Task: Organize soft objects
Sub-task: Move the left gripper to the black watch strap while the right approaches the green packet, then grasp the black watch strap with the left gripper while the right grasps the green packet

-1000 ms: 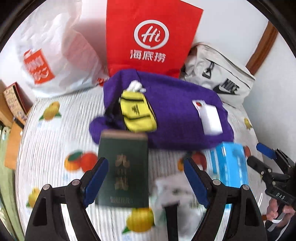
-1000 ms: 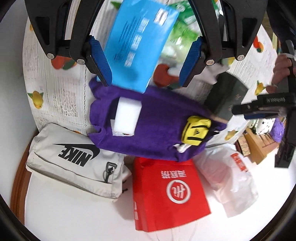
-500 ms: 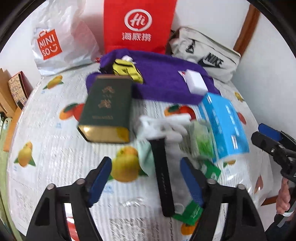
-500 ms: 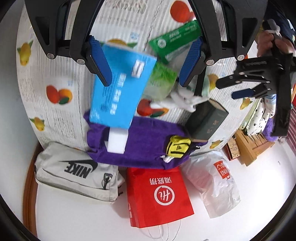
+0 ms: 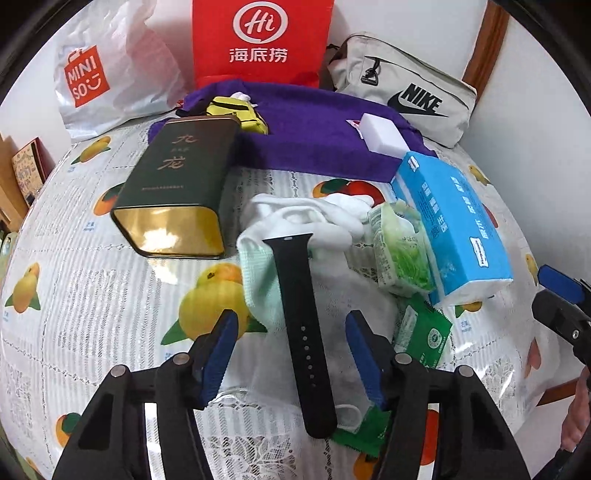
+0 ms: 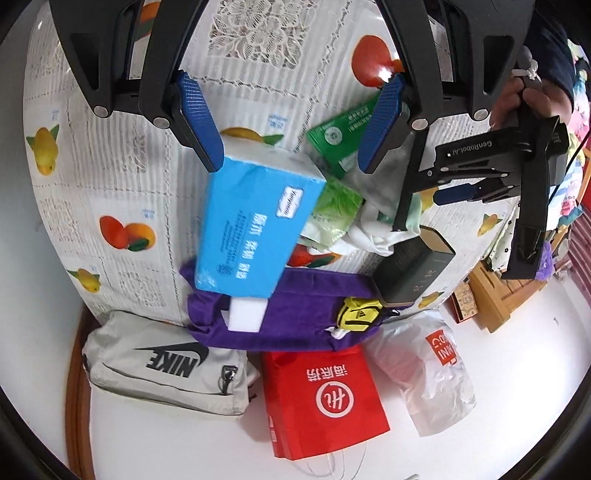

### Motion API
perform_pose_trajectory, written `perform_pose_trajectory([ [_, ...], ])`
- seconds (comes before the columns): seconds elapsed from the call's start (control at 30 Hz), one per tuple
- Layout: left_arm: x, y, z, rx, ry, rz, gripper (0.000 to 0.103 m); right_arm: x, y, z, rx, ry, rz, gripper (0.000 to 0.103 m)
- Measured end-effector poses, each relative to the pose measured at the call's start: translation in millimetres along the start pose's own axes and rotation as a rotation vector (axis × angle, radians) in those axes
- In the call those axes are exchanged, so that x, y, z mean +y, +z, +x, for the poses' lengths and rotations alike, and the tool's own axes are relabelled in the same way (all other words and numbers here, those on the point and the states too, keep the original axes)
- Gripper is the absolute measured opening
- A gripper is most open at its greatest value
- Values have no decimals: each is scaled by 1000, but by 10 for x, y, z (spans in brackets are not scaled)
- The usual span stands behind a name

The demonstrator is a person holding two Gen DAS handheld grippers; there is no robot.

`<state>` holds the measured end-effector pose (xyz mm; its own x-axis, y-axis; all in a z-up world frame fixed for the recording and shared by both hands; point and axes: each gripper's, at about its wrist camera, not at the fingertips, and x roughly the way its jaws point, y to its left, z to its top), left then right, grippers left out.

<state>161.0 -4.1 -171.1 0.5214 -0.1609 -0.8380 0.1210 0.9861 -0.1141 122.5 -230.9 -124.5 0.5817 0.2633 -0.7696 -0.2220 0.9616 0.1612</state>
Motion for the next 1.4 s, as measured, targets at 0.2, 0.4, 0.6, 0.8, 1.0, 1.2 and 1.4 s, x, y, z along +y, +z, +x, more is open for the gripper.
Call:
perform_pose_trajectory([
  [0.2,-64,0,98,8,6,23,44,-92,-97,46,8,-1,23,75],
  [0.4,-48,-17,181,33,7,30,21,-148,-184,145,39,-6,38,75],
  [0.6,-24,-14,138,36,-4,30,21,-147,-207,167,40,0,44,75],
  [0.8,-12,-9,261,64,-10,14,21,-92,-220,221,63,-4,27,75],
  [1.0,35,-14,144,35,-28,30,20,10,-236,254,76,-2,19,75],
  [1.2,150,-37,-56,7,-38,17,19,226,-274,322,102,9,-15,75],
  [1.4,318,-92,-160,-6,-31,-4,19,447,-358,478,154,41,-9,75],
])
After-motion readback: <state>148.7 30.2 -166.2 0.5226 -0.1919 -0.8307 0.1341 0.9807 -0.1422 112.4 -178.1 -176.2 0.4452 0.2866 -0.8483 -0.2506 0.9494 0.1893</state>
